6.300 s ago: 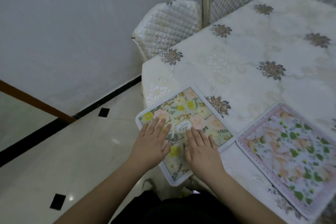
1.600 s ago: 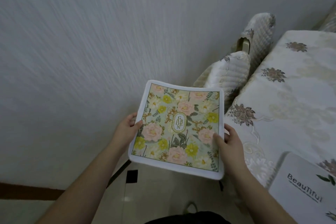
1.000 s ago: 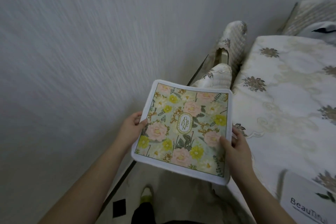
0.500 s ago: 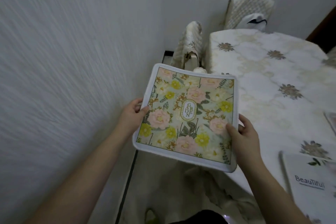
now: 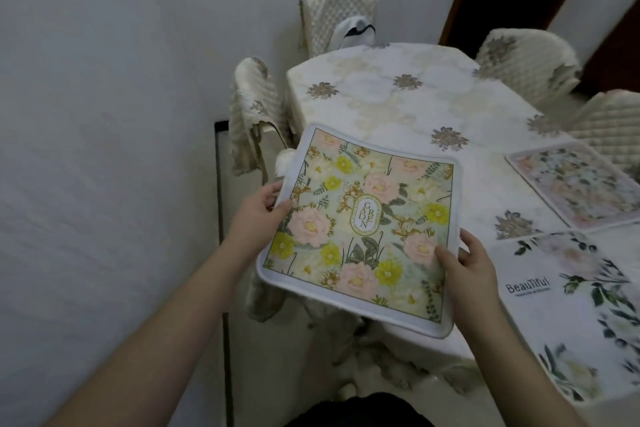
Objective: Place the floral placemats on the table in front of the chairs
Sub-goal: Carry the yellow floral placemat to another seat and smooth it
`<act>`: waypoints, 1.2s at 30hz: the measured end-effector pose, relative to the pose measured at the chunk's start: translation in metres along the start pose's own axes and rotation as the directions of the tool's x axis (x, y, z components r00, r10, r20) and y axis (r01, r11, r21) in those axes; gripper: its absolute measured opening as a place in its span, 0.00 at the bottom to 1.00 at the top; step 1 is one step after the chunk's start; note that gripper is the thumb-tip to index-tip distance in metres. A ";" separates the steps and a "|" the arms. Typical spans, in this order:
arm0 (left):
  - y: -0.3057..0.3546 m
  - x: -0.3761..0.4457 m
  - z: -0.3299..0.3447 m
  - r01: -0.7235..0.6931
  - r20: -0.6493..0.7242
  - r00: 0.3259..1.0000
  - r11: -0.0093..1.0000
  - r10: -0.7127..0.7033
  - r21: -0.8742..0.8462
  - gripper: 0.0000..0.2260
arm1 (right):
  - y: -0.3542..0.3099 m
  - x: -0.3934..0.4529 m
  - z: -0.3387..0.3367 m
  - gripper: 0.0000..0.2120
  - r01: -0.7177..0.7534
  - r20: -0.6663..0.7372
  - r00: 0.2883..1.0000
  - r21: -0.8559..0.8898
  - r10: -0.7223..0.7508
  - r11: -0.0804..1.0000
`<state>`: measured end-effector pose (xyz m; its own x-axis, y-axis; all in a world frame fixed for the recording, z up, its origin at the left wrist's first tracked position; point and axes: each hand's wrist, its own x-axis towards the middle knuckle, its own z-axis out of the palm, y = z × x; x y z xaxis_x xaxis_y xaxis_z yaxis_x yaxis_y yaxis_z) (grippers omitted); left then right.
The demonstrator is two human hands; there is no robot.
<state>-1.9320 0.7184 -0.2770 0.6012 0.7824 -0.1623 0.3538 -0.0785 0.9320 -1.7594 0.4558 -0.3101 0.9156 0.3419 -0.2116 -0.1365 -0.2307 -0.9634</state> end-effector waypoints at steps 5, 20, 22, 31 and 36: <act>0.026 0.045 0.029 -0.018 0.129 0.992 0.999 0.013 0.037 0.11 | 0.005 0.022 -0.006 0.19 -0.035 -0.107 0.993 0.051 0.040 0.998; 0.028 0.179 0.111 -0.149 0.452 0.892 0.955 0.017 0.257 0.11 | 0.030 0.049 0.014 0.19 -0.133 -0.421 0.890 0.126 0.174 0.983; 0.019 0.201 0.123 -0.171 0.515 0.857 0.948 0.009 0.268 0.11 | 0.032 0.049 0.025 0.17 -0.141 -0.478 0.856 0.152 0.198 0.978; -0.002 0.270 0.145 -0.279 0.726 0.687 0.909 -0.034 0.308 0.08 | 0.052 0.042 0.094 0.20 -0.233 -0.631 0.670 0.320 0.390 0.918; -0.002 0.285 0.164 -0.318 0.767 0.635 0.873 -0.094 0.370 0.06 | 0.062 0.046 0.107 0.15 -0.343 -0.595 0.616 0.387 0.516 0.856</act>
<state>-1.6436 0.8408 -0.3781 0.8979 0.0302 -0.4392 0.3828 -0.5460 0.7452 -1.7664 0.5546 -0.3972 0.7184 -0.4509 -0.5298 -0.5776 0.0379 -0.8155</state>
